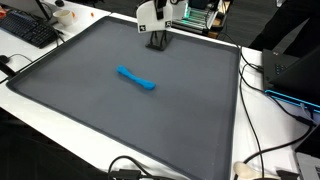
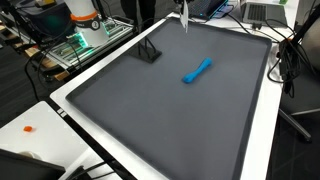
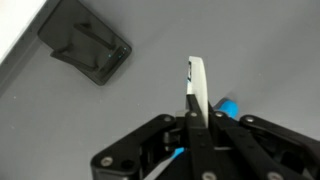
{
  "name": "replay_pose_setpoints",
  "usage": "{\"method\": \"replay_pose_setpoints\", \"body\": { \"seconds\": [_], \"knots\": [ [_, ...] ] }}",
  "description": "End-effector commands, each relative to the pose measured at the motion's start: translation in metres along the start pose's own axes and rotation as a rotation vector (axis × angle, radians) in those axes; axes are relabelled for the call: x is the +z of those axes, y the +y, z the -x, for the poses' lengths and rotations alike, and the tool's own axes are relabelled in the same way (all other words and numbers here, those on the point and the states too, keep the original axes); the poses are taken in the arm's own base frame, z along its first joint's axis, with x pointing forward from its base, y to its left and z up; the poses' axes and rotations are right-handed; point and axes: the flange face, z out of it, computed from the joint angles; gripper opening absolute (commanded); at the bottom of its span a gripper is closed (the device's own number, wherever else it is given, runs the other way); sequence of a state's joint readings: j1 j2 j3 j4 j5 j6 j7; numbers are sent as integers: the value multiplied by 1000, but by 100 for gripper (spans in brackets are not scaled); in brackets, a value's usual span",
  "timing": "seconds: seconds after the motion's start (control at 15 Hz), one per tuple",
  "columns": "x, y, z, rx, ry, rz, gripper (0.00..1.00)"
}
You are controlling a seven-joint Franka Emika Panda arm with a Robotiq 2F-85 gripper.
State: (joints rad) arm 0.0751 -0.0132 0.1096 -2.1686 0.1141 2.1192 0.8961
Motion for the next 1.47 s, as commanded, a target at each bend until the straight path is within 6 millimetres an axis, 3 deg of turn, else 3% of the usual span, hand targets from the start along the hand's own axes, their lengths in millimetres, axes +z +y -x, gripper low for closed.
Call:
{"method": "replay_pose_setpoints", "body": {
  "seconds": [0.0, 0.13, 0.2, 0.73, 1.2, 1.4],
  "knots": [
    [5, -24, -1, -186, 18, 65, 1],
    [5, -33, -1, -290, 18, 86, 1],
    [4, -24, 1, -204, 25, 46, 4],
    [8, -37, -2, -300, 24, 57, 1],
    [39, -86, -17, -717, 40, 14, 1],
    [53, -99, -29, -815, 17, 34, 1]
  ]
}}
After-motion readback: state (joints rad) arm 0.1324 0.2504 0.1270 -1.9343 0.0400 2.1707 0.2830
